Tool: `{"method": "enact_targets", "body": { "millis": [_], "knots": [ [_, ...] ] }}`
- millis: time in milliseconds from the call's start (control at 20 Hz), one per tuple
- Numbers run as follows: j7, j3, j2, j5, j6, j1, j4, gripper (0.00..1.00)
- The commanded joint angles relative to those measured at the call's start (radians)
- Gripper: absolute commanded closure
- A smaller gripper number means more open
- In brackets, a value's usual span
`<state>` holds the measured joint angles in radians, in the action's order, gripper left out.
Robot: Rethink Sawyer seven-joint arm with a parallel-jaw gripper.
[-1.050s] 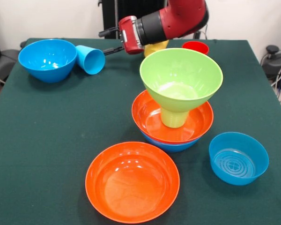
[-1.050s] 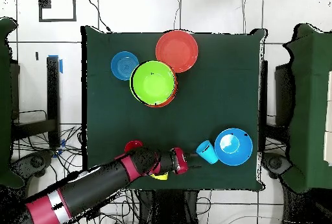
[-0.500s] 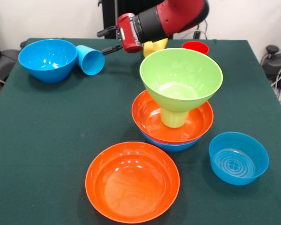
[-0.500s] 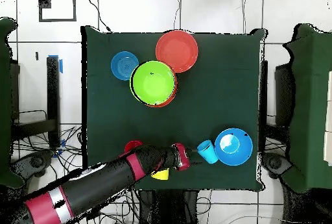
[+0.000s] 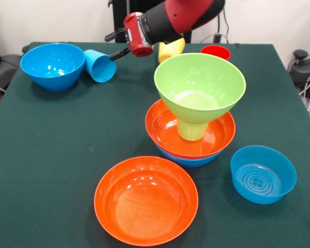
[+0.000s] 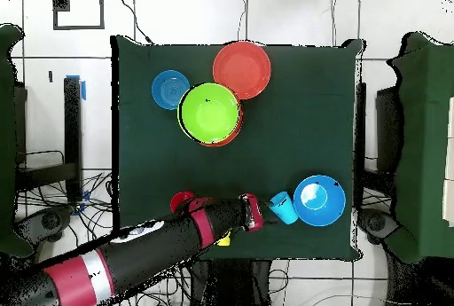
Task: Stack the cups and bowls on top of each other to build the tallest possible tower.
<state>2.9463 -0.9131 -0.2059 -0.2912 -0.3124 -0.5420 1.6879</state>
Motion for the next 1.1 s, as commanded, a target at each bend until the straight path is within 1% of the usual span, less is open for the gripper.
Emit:
{"method": "enact_targets", "body": {
  "millis": [50,200,400,750,1100],
  "knots": [
    [0.166,0.26,0.094,-0.116,-0.02,0.075,0.0,0.0],
    [0.159,0.283,0.104,-0.128,0.015,0.098,0.014,0.0],
    [0.158,0.288,0.1,-0.142,0.027,0.101,0.012,0.0],
    [0.152,0.262,0.053,-0.151,0.016,0.088,-0.024,0.0],
    [0.145,0.243,0.025,-0.156,0.011,0.084,-0.035,0.0]
  ]
}}
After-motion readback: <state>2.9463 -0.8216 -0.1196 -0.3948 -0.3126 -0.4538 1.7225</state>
